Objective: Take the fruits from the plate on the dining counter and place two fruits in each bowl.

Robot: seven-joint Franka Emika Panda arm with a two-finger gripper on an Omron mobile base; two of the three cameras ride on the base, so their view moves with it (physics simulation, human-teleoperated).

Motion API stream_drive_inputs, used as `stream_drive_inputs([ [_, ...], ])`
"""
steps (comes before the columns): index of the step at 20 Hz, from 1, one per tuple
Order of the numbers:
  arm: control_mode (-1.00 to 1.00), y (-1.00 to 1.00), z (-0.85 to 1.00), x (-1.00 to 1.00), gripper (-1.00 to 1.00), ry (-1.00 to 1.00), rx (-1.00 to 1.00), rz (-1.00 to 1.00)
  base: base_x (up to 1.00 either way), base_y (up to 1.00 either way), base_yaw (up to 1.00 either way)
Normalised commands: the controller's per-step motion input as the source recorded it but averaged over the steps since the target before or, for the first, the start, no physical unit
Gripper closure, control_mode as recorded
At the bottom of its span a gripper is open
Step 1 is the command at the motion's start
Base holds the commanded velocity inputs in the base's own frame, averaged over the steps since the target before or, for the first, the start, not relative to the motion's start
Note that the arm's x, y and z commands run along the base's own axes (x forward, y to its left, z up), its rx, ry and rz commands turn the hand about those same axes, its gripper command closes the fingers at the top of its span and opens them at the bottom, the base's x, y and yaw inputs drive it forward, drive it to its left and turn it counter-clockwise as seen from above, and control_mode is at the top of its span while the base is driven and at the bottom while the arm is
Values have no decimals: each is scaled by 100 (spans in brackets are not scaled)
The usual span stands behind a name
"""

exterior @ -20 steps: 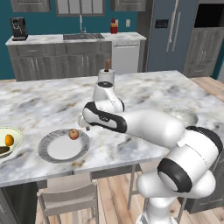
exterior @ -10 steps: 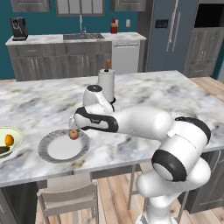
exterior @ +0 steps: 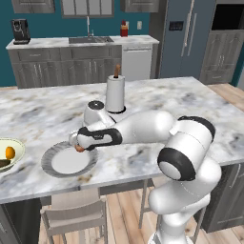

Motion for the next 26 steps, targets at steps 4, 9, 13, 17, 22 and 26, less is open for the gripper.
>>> stream_drive_inputs([
  [4, -100, 4, -8, 29, -100, 0, 0, 0, 0, 0, 0],
  [9, -100, 7, -17, 28, -100, 0, 0, 0, 0, 0, 0],
  [13, -100, 27, -39, 3, -100, 4, 0, 0, 0, 0, 0],
  [17, -100, 11, -30, 4, -100, 2, 0, 0, 0, 0, 0],
  [22, -100, 0, -6, 20, -100, 0, 0, -1, 0, 0, 0],
  [26, -100, 0, -7, 25, -100, 0, 0, -2, 0, 0, 0],
])
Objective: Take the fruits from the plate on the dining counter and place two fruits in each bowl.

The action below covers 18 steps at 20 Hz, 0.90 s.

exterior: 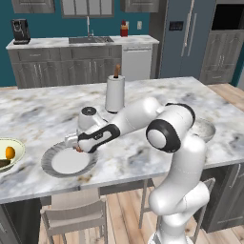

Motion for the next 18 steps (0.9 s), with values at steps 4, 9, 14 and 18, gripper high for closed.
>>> stream_drive_inputs([
  [4, -100, 1, -13, 18, -100, 0, 0, -2, 0, 0, 0],
  [9, -100, 5, -16, 18, -100, 0, 0, -3, 0, 0, 0],
  [14, -100, 4, -19, 9, -100, 0, 0, -2, 0, 0, 0],
  [18, -100, 0, -24, 2, -100, 1, 0, 0, 0, 0, 0],
])
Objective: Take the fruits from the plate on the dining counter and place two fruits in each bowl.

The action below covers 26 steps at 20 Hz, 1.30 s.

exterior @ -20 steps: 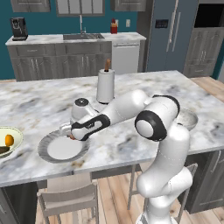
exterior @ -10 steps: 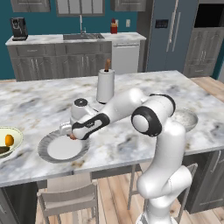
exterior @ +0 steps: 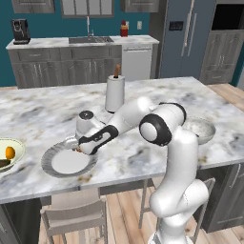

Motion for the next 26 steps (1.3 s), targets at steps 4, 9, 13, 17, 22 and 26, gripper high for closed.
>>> stream_drive_inputs([
  [4, -100, 1, -13, 7, 100, 2, 0, 0, 0, 0, 0],
  [9, -100, 0, 0, 0, 100, 2, 0, 0, 0, 0, 0],
  [13, -100, -24, 42, 0, 100, 0, 0, 0, 0, 0, 0],
  [17, -100, -41, 99, -6, 100, 5, 0, 0, 0, 0, 0],
  [22, -100, -61, 97, -14, 100, 11, -3, -6, 0, 0, 0],
  [26, -100, -99, 66, -41, 100, 12, 0, -16, 0, 0, 0],
])
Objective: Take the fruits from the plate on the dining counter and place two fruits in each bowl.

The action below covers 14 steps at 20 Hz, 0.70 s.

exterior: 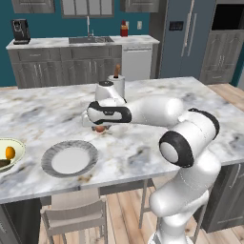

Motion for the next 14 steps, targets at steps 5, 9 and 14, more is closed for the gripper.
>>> stream_drive_inputs([
  [5, -100, -100, 36, -36, 100, 5, 0, -16, 0, 0, 0],
  [9, -100, -100, 23, -24, 100, 3, 0, -12, 0, 0, 0],
  [14, -100, -100, 20, -19, 100, 8, -2, -7, 0, 0, 0],
])
